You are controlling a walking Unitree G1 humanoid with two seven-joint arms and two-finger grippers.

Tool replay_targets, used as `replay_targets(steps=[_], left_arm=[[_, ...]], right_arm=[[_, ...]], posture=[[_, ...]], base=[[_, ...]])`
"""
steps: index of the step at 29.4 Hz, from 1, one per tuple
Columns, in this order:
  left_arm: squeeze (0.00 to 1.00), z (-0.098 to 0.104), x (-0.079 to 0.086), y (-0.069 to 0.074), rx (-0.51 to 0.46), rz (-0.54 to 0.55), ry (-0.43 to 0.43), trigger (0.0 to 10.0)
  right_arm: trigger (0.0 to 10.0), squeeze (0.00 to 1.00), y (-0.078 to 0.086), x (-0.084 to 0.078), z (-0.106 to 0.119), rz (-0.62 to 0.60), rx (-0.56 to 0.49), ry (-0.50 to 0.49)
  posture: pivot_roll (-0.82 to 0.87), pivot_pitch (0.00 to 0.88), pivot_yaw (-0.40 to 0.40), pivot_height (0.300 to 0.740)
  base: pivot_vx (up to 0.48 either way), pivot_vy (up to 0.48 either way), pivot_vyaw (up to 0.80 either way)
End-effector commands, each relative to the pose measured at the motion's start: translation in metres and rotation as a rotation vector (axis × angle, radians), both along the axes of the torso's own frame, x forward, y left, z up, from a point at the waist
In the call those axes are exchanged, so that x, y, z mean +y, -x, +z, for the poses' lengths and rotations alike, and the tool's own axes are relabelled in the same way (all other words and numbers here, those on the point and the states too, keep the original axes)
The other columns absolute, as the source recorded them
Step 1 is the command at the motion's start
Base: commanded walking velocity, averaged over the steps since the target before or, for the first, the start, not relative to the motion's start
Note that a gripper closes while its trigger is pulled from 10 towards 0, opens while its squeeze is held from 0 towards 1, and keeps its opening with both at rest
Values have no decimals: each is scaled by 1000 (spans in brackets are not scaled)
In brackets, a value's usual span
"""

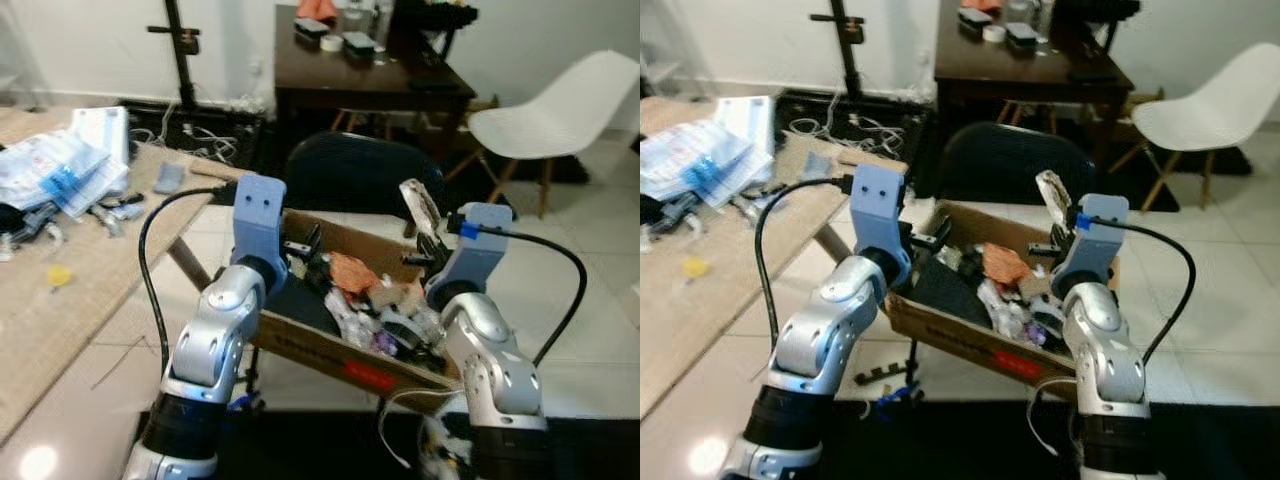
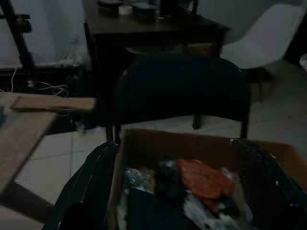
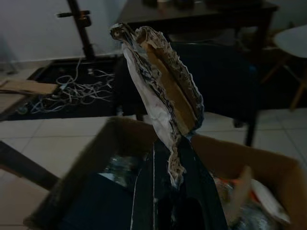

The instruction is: Picking trash to rubbish bin

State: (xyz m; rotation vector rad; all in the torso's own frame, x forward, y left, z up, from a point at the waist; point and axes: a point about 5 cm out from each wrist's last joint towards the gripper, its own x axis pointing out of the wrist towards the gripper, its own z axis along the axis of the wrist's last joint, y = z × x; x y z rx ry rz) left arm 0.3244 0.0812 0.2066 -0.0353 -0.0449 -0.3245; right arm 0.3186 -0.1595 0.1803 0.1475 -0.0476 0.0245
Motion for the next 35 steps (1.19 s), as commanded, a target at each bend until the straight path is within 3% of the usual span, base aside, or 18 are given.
replay_targets(steps=[1,12,18,19,20,27,33,34,35], left_arm=[[0,-3,0,-1,16,-5,2,10000],[0,-4,1,1,18,-8,1,10000],[0,-8,-3,1,27,-15,-17,10000],[0,-15,-7,2,46,-34,-70,10000],[0,-20,-10,4,45,-55,-115,10000],[0,-32,-14,10,36,-136,-175,10000],[0,-50,-9,18,50,-234,-288,10000],[0,-51,-8,19,50,-244,-304,10000],[0,-51,-8,19,49,-247,-312,10000]], right_arm=[[10000,0,1,-2,-1,-9,3,3],[10000,0,2,0,-6,2,30,15],[10000,0,3,-5,-27,3,152,86],[10000,0,5,-9,-49,28,281,155],[10000,0,7,-13,-61,29,333,204],[10000,0,8,-31,-89,-28,414,212],[10000,0,10,-43,-110,-34,501,223],[10000,588,10,-43,-112,-27,512,206],[10000,588,10,-44,-113,-21,517,193]], posture=[[23,62,-17,740],[19,62,-19,740],[1,65,-18,740],[1,65,-18,740],[1,65,-18,740],[5,58,-15,740],[7,57,-12,740],[12,56,-13,740],[12,56,-13,740]], base=[[364,0,0],[350,0,0],[216,0,0],[0,0,0],[0,0,0],[0,0,0],[0,0,0],[0,0,0],[0,0,0]])
